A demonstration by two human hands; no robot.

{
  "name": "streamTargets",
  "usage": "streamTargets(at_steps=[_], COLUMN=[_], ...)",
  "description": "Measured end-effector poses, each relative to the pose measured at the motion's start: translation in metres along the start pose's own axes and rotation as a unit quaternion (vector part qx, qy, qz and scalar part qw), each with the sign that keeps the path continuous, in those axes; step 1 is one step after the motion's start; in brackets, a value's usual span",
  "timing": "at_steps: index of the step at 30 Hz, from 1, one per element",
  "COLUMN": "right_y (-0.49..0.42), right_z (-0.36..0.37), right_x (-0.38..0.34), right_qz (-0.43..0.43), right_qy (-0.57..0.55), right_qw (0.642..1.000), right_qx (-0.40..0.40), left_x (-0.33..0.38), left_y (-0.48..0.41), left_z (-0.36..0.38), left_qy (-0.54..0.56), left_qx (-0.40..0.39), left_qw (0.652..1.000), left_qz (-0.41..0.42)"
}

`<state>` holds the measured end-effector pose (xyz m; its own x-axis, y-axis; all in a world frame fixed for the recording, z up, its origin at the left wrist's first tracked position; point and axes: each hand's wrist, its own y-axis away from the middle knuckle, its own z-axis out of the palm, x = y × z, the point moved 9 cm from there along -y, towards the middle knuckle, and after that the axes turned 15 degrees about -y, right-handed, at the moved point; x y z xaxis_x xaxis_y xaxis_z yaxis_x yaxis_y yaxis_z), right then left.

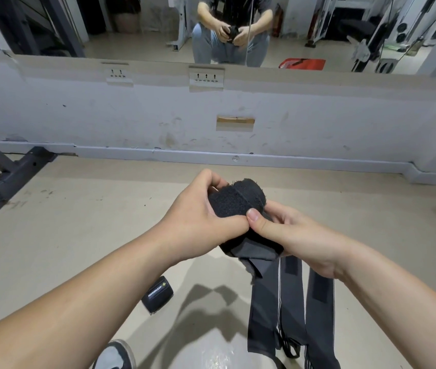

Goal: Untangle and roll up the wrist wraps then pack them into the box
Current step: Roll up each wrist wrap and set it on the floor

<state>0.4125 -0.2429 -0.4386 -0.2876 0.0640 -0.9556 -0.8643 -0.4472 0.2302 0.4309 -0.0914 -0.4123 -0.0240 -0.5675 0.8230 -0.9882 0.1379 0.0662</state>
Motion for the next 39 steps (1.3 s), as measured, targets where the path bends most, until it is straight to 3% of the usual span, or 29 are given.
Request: streamTargets(at_steps=[6, 12, 17, 22, 25, 36, 39], right_y=[-0.003, -0.003, -0.003, -0.002, -0.002, -0.006, -0.003], right_z=[0.001, -0.005, -0.009, 0.0, -0.004, -0.01, -0.02], right_x=[0.012, 0.005, -0.005, 0.001, 0.008, 0.007, 0.007], right_qz=[0.0, -0.04, -0.046, 0.014, 0.04, 0.055, 0.045], right_qy=[-0.043, -0.02, -0.079, -0.184, -0.233, -0.17, -0.107], right_qw=[0.999, 0.999, 0.995, 0.983, 0.972, 0.981, 0.986], right_qx=[0.0, 0.014, 0.029, -0.024, 0.014, 0.076, 0.123], left_x=[-0.001, -0.008, -0.009, -0.02, -0.02, -0.008, -0.006], left_y=[0.002, 0.001, -0.003, -0.007, -0.006, -0.001, 0.001], left_z=[0.022, 0.03, 0.018, 0.016, 0.013, 0.016, 0.019], left_qy=[-0.112, 0.088, 0.174, 0.234, 0.215, 0.171, 0.146], left_qx=[-0.069, -0.169, -0.156, -0.131, -0.122, -0.082, -0.072], left_qw=[0.991, 0.981, 0.971, 0.958, 0.965, 0.98, 0.984], left_qz=[0.012, -0.023, -0.043, -0.101, -0.089, -0.065, -0.069])
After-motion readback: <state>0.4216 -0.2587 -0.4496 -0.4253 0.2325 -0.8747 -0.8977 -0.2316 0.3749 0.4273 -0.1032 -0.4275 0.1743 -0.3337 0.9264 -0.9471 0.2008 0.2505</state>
